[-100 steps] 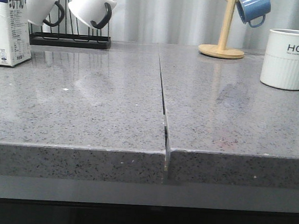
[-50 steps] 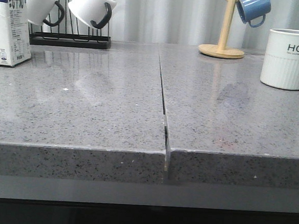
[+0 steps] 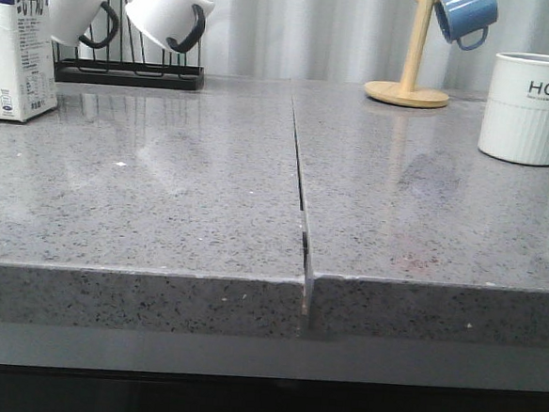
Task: Place milk next to cup
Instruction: 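Close the right gripper on the white HOME mug's handle, then lift the mug and carry it toward the table center with the right gripper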
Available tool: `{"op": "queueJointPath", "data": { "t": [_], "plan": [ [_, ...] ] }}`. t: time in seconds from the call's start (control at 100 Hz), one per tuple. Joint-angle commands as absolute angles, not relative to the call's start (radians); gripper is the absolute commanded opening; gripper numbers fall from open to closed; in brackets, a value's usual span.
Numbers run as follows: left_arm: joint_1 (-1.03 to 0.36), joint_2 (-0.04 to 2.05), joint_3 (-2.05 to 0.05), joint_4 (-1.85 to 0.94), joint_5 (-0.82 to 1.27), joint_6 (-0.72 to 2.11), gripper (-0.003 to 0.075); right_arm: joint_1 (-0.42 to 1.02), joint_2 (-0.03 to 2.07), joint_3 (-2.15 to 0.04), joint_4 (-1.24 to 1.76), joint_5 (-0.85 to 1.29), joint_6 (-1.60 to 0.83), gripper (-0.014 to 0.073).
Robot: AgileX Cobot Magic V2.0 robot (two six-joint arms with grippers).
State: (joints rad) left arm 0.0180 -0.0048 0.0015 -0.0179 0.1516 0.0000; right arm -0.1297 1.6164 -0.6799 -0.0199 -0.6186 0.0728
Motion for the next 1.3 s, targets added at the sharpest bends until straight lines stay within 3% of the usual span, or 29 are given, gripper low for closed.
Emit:
{"op": "queueJointPath", "data": {
  "t": [0.0,0.34,0.41,0.58,0.71,0.96,1.29],
  "plan": [
    [0.020,-0.037,0.042,-0.023,0.063,0.000,-0.0021,-0.137,1.608,-0.733,-0.025,-0.707,0.066,0.0455],
    [0.020,-0.037,0.042,-0.023,0.063,0.000,-0.0021,-0.136,1.713,-0.850,-0.030,-0.702,0.067,0.0433],
    [0.020,-0.037,0.042,-0.023,0.063,0.000,-0.0021,-0.136,1.733,-0.870,-0.030,-0.700,0.067,0.0356],
    [0.020,-0.037,0.042,-0.023,0.063,0.000,-0.0021,-0.134,1.745,-0.885,-0.031,-0.700,0.067,0.0069],
    [0.020,-0.037,0.042,-0.023,0.063,0.000,-0.0021,-0.134,1.745,-0.885,-0.031,-0.699,0.067,-0.0071],
    [0.020,-0.037,0.042,-0.023,0.063,0.000,-0.0021,-0.099,1.709,-0.885,-0.031,-0.672,0.067,-0.0067],
    [0.020,-0.037,0.042,-0.023,0.063,0.000,-0.0021,0.089,1.592,-0.894,0.038,-0.563,0.067,-0.0066]
  ]
}}
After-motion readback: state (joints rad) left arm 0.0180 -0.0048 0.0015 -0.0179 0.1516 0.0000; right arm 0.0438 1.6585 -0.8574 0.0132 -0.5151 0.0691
